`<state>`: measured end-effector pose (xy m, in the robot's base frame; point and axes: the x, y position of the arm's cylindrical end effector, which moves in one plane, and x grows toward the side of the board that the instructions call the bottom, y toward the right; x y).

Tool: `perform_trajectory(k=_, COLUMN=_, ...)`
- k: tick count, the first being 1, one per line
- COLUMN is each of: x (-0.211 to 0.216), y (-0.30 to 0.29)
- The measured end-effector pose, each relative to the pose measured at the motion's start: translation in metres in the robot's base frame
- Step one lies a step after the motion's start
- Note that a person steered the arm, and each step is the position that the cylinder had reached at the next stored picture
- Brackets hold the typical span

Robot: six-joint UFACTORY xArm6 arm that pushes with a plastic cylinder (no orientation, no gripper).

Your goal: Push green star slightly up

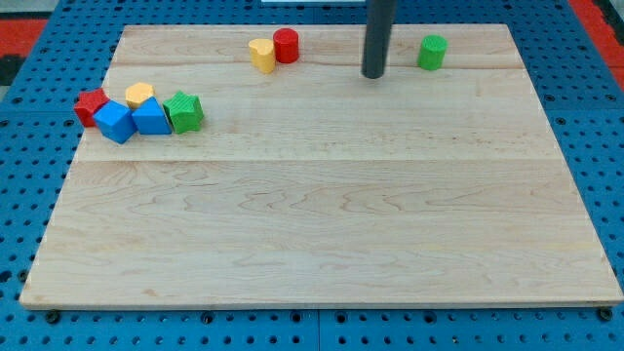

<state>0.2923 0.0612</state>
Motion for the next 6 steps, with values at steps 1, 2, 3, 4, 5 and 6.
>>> perform_trajectory(k=1, x=0.0, y=-0.011)
perform_trajectory(k=2, x=0.003, y=-0.023)
perform_trajectory(k=3, x=0.057, y=-0.078)
perform_trajectory(k=4, x=0.1, y=-0.161)
perform_trajectory(k=5, x=0.13, y=-0.189)
perform_trajectory(k=6, x=0.098, y=-0.235)
